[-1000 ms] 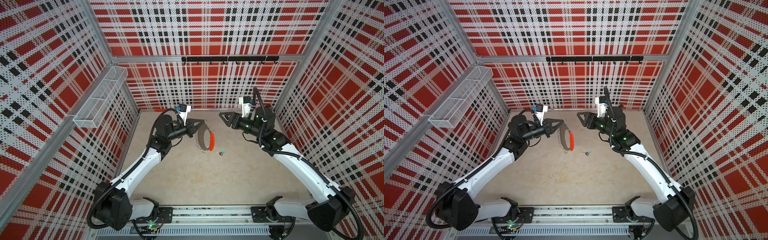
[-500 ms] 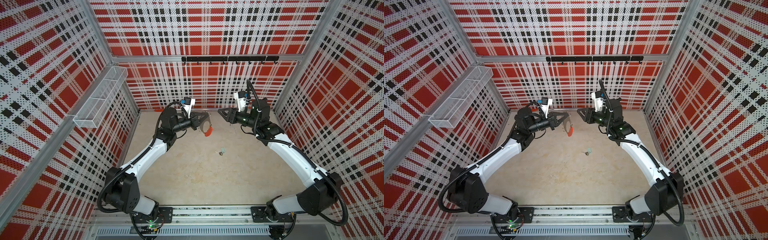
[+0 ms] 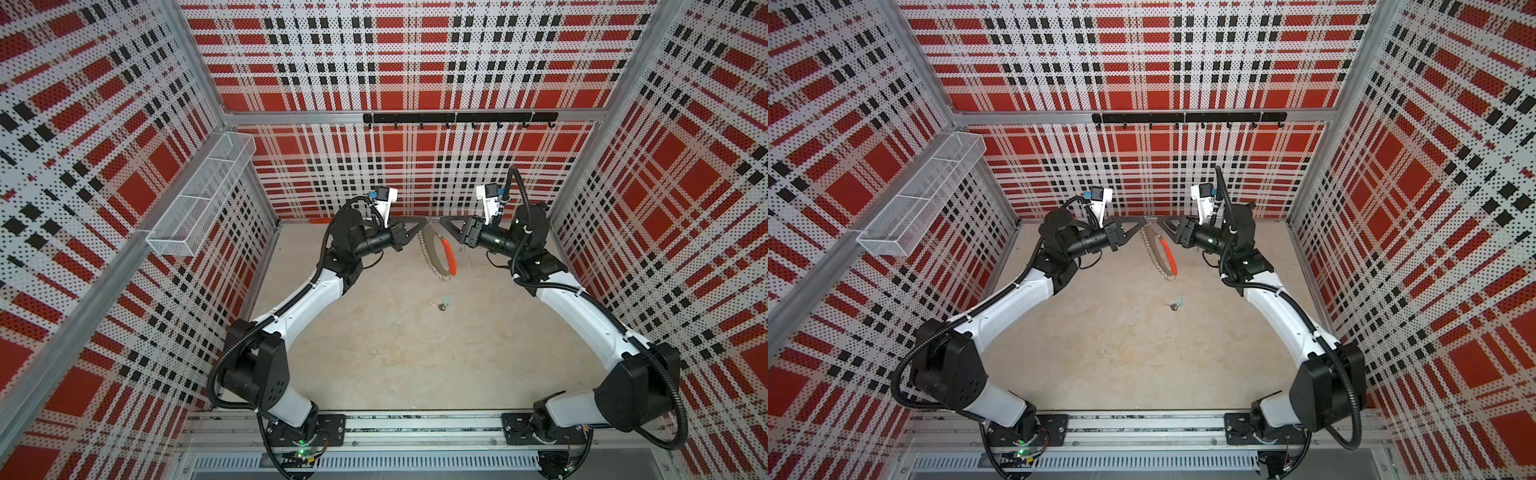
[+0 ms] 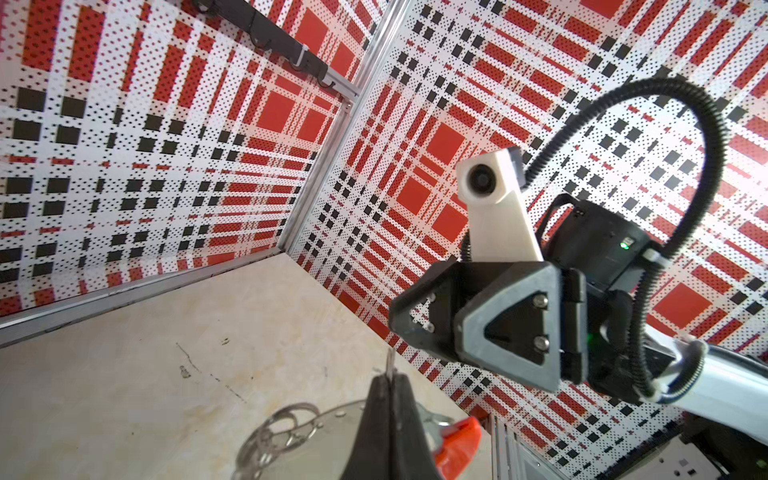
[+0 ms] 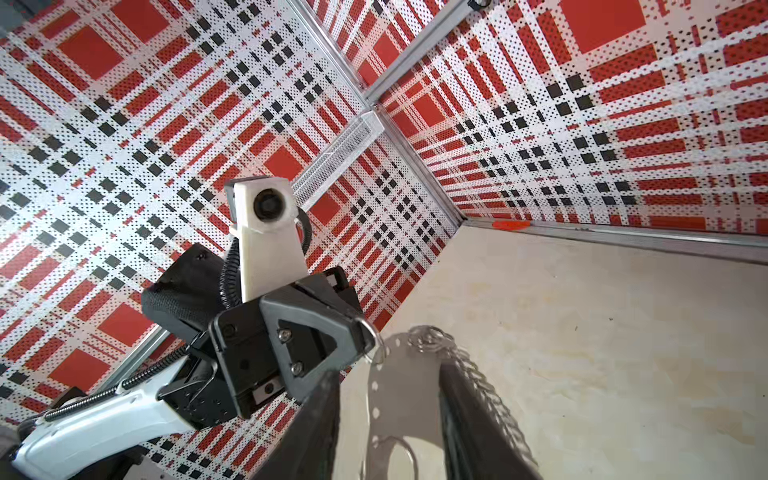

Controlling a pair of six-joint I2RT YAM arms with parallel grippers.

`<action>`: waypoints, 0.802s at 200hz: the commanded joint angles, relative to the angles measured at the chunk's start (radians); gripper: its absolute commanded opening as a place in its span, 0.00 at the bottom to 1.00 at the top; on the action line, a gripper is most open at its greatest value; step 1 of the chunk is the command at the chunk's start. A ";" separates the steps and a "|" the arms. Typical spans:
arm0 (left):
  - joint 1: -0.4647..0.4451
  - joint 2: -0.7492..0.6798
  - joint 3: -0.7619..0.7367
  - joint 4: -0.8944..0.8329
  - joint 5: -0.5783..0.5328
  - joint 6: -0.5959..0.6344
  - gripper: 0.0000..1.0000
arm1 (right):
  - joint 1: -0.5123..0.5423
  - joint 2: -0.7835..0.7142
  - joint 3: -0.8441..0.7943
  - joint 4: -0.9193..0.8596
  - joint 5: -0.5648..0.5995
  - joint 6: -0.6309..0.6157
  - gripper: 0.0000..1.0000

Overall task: Put the keys on the keyring
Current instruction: 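Grasp the disc's opposite edge with the right gripper beside the left gripper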

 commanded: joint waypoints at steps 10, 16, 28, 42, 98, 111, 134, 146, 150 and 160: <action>-0.022 0.031 0.021 0.074 0.004 -0.046 0.00 | -0.007 0.041 -0.016 0.088 -0.094 0.031 0.42; -0.023 0.031 0.018 0.076 -0.002 -0.048 0.00 | -0.008 0.045 -0.016 0.093 -0.103 0.029 0.42; -0.025 0.033 0.015 0.076 -0.010 -0.050 0.00 | -0.011 0.054 -0.009 0.094 -0.121 0.030 0.41; -0.022 0.036 0.014 0.076 -0.014 -0.051 0.00 | -0.013 0.062 -0.005 0.099 -0.146 0.030 0.40; -0.002 0.054 0.037 0.076 0.030 -0.070 0.00 | -0.031 0.103 -0.009 0.181 -0.197 0.076 0.29; 0.003 0.057 0.042 0.075 0.034 -0.070 0.00 | -0.034 0.121 0.001 0.202 -0.209 0.097 0.25; 0.007 0.064 0.052 0.076 0.032 -0.076 0.00 | -0.033 0.148 0.015 0.226 -0.222 0.116 0.17; 0.008 0.066 0.055 0.076 0.035 -0.076 0.00 | -0.034 0.162 0.015 0.264 -0.231 0.146 0.11; 0.009 0.066 0.055 0.076 0.034 -0.076 0.00 | -0.033 0.165 0.014 0.276 -0.233 0.154 0.09; 0.008 0.069 0.056 0.076 0.036 -0.076 0.00 | -0.033 0.173 0.013 0.307 -0.239 0.179 0.07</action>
